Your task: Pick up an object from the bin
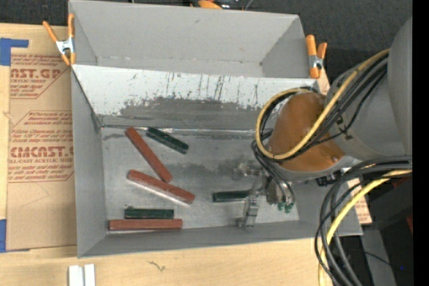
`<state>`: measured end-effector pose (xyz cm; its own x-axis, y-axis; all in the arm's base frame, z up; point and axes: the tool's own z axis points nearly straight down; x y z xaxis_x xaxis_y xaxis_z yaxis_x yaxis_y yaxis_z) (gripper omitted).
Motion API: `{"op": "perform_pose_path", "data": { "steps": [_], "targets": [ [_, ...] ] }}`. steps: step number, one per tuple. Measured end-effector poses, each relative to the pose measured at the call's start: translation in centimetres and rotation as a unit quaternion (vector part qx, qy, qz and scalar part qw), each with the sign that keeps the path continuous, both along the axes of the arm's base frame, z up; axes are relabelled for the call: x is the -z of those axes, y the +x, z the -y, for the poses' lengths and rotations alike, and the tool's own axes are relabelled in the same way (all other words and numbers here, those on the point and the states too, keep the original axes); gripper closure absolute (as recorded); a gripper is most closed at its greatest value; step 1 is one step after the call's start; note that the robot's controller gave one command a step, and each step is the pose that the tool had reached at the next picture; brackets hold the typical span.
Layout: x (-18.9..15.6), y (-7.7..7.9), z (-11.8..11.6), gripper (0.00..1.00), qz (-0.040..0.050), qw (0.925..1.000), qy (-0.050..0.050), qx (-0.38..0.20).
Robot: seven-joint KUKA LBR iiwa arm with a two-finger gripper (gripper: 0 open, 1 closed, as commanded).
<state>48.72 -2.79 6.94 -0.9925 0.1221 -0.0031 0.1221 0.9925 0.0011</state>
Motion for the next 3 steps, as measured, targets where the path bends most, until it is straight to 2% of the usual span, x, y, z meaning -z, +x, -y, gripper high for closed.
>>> {"op": "perform_pose_path", "data": {
  "steps": [1, 2, 3],
  "targets": [
    [0.0, -0.1, 0.0, 1.0, -0.0013, 1.0, 0.0, 0.0],
    [-7.6, 0.1, -0.1, 1.0, 0.0018, 1.0, 0.0, 0.0],
    [-11.2, 0.2, -0.1, 1.0, 0.0006, 1.0, 0.0, 0.0]
  ]
}}
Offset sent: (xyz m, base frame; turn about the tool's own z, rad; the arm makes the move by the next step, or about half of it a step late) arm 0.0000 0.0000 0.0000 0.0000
